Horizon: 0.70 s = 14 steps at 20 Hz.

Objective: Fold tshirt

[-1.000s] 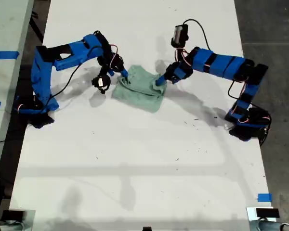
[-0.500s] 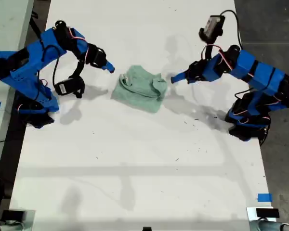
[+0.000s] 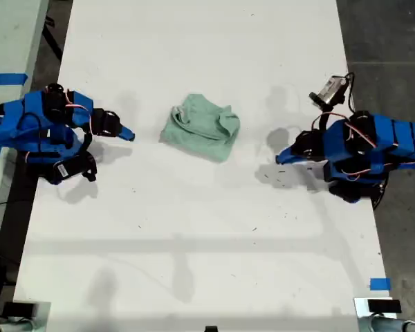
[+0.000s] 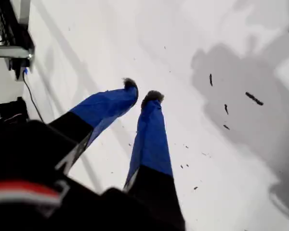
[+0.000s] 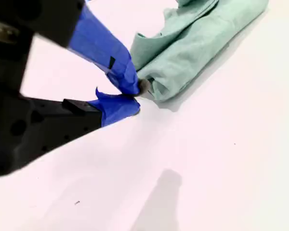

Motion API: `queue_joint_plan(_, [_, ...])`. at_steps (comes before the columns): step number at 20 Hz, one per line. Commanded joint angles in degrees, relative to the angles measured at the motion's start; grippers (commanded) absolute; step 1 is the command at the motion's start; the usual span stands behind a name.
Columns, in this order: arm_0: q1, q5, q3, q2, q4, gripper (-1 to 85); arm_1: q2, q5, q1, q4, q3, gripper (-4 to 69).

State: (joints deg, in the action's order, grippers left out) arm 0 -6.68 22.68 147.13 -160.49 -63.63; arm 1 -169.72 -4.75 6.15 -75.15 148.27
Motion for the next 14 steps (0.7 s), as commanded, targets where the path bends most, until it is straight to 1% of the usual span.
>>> queue_joint_plan(1, [1.41, -5.71, 10.37, -13.8, 0.44, 0.1, -15.38, 7.65, -4.31, 0.88, 9.93, 2.2])
queue_joint_plan(2, [1.49, -6.77, 14.06, -20.48, -1.32, 0.1, -22.59, 9.49, -5.45, -0.26, 14.24, 1.8])
queue_joint_plan(3, [1.23, -7.65, 17.67, -27.77, -4.39, 0.1, -23.03, 10.9, -6.59, 0.44, 17.05, 1.7])
queue_joint_plan(4, [0.79, -10.11, 21.36, -30.5, -6.68, 0.1, -23.29, 12.13, -6.86, 1.23, 20.65, -1.3])
queue_joint_plan(6, [1.05, -9.93, 26.1, -29.18, -7.21, 0.1, -22.41, 11.25, -7.82, 4.13, 23.64, -0.8])
queue_joint_plan(8, [0.62, -10.9, 25.49, -30.41, -15.47, 0.8, -23.03, 7.65, -6.77, 4.75, 23.91, -0.7])
queue_joint_plan(9, [0.7, -10.9, 25.66, -30.41, -16.96, 3.3, -23.03, 3.16, -4.92, 4.75, 23.91, -0.3])
queue_joint_plan(10, [0.79, -10.55, 25.66, -30.41, -17.05, 4.8, -23.03, -3.78, -3.08, 4.66, 23.91, 0.1])
queue_joint_plan(12, [2.55, -10.55, 25.75, -30.41, -17.05, 5.5, -23.03, -27.95, -1.23, 4.57, 23.82, 0.3])
queue_joint_plan(13, [3.25, -10.55, 25.75, -30.41, -17.05, 5.5, -23.12, -29.53, -1.05, 3.87, 23.55, -0.3])
queue_joint_plan(14, [3.78, -10.55, 25.75, -30.41, -17.05, 5.5, -23.12, -29.53, -1.05, 3.78, 23.55, -0.3])
